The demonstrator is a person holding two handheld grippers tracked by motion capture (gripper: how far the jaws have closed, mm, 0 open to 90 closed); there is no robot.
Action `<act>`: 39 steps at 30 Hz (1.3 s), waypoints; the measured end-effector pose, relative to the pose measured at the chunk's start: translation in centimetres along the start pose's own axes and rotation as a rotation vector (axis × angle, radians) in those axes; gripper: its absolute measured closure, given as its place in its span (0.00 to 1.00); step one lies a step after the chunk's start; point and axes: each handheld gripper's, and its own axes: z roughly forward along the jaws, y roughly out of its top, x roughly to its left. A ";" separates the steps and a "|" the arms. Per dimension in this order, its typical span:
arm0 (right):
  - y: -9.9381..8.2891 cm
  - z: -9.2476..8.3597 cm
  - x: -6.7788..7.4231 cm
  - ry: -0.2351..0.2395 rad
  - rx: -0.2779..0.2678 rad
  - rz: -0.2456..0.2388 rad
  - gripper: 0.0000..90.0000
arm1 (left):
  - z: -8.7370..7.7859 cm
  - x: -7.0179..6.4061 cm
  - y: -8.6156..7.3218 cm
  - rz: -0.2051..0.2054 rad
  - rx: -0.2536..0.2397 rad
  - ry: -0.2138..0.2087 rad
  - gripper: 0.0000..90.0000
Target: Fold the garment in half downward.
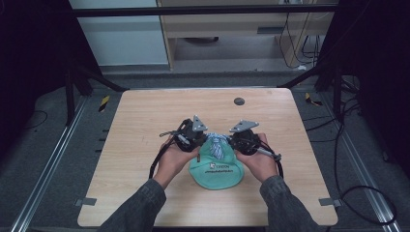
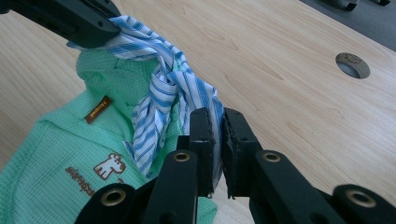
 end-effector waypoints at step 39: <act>-1.3 -1.8 2.6 0.074 -0.010 -0.060 0.92 | -2.3 -1.3 -3.5 -0.015 -0.004 -0.056 0.96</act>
